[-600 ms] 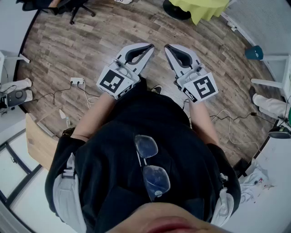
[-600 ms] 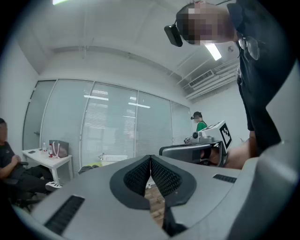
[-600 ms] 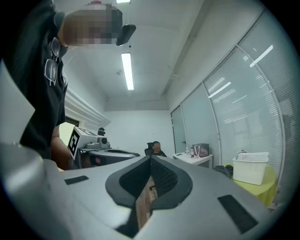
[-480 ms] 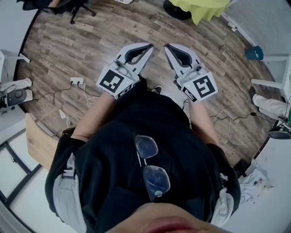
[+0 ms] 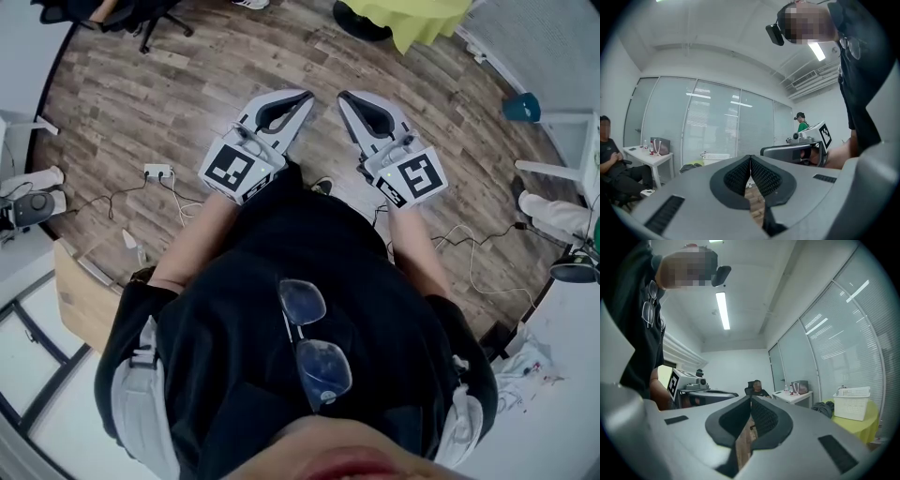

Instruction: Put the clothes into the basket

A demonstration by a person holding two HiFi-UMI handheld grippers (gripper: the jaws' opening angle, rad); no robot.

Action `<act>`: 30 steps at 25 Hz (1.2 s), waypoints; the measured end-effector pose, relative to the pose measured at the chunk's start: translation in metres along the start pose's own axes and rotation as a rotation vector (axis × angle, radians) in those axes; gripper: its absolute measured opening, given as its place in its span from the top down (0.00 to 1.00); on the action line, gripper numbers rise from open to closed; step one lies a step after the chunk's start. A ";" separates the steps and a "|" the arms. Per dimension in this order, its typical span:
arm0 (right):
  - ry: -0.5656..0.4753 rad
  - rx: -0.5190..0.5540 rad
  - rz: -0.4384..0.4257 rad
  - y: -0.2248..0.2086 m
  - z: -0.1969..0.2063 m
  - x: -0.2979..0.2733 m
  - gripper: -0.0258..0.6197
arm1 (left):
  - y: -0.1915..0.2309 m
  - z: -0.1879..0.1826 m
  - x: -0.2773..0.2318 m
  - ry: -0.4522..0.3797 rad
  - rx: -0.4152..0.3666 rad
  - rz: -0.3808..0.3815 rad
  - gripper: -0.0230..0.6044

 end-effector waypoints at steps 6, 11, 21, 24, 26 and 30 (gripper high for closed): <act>0.018 0.010 0.014 -0.016 0.005 -0.025 0.92 | 0.032 -0.007 -0.013 -0.001 0.016 0.019 0.95; 0.020 -0.002 0.017 -0.024 0.008 -0.053 0.92 | 0.058 -0.013 -0.017 0.002 0.012 0.039 0.95; 0.050 0.011 0.035 -0.035 0.008 -0.127 0.92 | 0.131 -0.028 -0.013 0.011 0.022 0.062 0.95; 0.056 0.017 0.039 -0.037 0.008 -0.150 0.92 | 0.153 -0.033 -0.010 0.008 0.023 0.071 0.95; 0.060 0.019 0.040 -0.037 0.007 -0.166 0.92 | 0.168 -0.036 -0.007 0.007 0.025 0.077 0.95; 0.067 0.015 0.046 -0.036 0.008 -0.193 0.92 | 0.192 -0.039 0.000 0.010 0.028 0.086 0.95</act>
Point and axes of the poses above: the fingertips, and each gripper's own axes: x backward along the fingers, y to its left, z out of its underside, the point moved 4 cm from there along x, backward along the fingers, and after that the axes turned 12 degrees about x, right-handed, at the moved point
